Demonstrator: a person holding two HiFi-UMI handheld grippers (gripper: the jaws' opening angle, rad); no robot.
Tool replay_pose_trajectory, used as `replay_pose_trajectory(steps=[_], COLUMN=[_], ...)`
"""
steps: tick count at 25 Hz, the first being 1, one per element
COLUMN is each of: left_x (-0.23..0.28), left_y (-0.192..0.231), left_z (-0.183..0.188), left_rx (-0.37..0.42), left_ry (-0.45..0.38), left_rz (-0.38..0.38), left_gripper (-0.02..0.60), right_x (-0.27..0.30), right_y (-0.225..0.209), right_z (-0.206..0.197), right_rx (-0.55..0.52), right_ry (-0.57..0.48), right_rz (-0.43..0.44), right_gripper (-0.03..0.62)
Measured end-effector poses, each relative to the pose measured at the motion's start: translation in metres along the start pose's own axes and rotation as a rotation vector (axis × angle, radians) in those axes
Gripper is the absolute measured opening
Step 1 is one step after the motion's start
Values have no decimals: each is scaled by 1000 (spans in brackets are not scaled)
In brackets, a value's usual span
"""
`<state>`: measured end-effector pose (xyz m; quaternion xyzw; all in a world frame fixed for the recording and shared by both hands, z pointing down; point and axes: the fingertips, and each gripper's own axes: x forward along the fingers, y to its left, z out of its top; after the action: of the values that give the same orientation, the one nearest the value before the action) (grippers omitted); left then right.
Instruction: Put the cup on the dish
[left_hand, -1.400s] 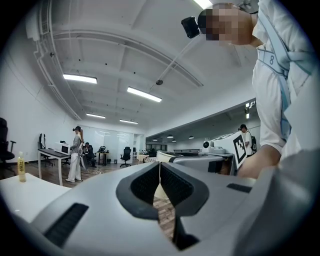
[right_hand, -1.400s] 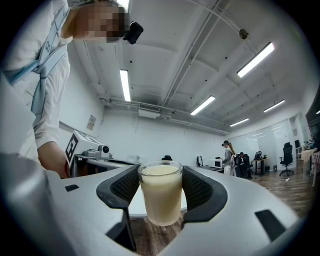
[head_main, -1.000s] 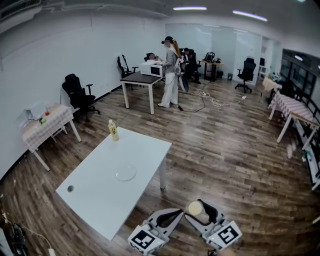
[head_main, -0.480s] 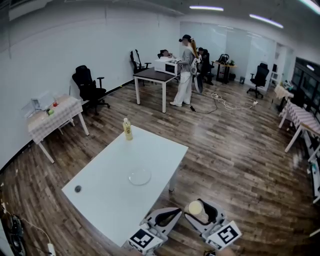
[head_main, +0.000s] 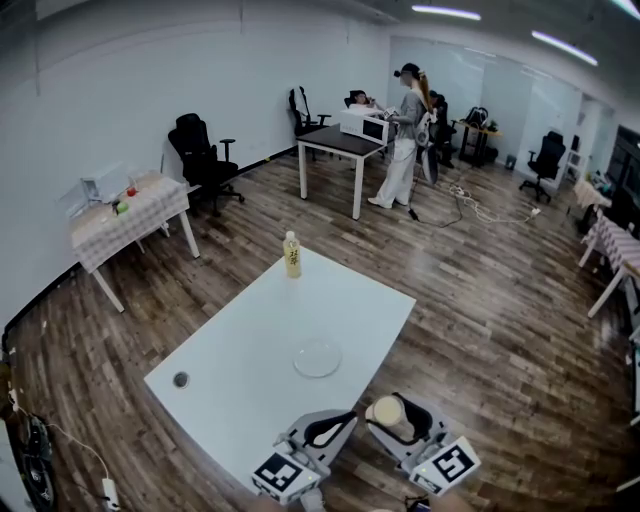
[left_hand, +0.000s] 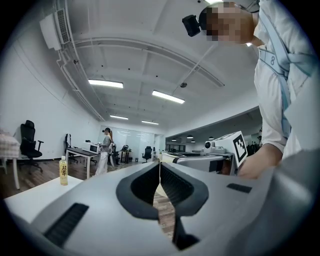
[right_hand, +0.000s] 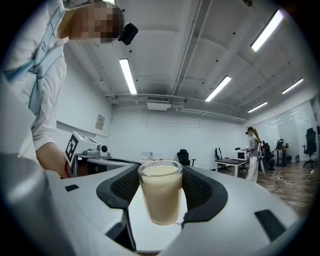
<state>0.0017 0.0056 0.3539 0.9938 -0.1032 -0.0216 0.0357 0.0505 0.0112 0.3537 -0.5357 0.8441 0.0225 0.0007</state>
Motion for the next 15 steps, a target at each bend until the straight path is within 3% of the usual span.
replay_pose_trajectory(steps=[7,15], left_x=[-32,-32], left_y=[48,80], left_z=[5,-2], left_rx=[-3,-17], left_ry=[-6,-1], left_rz=[26,57], left_gripper=[6,6], right_x=[58,94], right_y=[13,6], right_z=[-3,-5], right_rx=[3,20], right_ry=[1,8], right_rz=[30,79], right_gripper=[282,282])
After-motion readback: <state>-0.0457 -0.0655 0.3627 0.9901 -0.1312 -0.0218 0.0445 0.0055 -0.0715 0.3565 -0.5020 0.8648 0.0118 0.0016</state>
